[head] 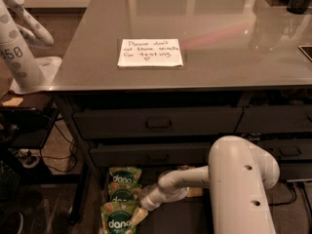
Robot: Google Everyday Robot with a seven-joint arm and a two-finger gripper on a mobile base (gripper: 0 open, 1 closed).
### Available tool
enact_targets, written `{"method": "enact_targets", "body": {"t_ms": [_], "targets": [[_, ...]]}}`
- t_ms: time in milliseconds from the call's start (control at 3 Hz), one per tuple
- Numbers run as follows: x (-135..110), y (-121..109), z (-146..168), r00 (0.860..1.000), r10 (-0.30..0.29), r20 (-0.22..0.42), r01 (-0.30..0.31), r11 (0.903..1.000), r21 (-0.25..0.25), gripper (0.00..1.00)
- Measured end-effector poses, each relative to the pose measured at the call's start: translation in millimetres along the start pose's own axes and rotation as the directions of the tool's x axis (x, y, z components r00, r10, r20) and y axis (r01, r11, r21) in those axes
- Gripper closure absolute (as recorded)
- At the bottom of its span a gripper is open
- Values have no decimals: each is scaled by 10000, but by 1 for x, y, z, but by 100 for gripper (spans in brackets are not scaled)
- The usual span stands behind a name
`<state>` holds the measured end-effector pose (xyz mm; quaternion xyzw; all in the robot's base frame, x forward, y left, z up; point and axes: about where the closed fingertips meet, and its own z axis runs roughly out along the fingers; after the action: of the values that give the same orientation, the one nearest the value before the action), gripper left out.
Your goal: Pick green rice chip bag from bottom drawer and place on counter
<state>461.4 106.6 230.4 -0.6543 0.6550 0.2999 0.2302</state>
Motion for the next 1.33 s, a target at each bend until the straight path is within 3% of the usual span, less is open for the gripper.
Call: {"method": "enact_targets", "body": {"t_ms": [333, 667, 1000, 1333], "targets": [[-1, 0, 3, 9984, 395, 396, -385, 9989, -257, 43], [-21, 22, -10, 9902, 475, 1312, -383, 9967, -719, 66], [-41, 42, -36, 9800, 420, 1944, -273, 9966, -775, 89], [-57, 59, -66, 9771, 62, 2128, 55, 9985, -543, 100]]}}
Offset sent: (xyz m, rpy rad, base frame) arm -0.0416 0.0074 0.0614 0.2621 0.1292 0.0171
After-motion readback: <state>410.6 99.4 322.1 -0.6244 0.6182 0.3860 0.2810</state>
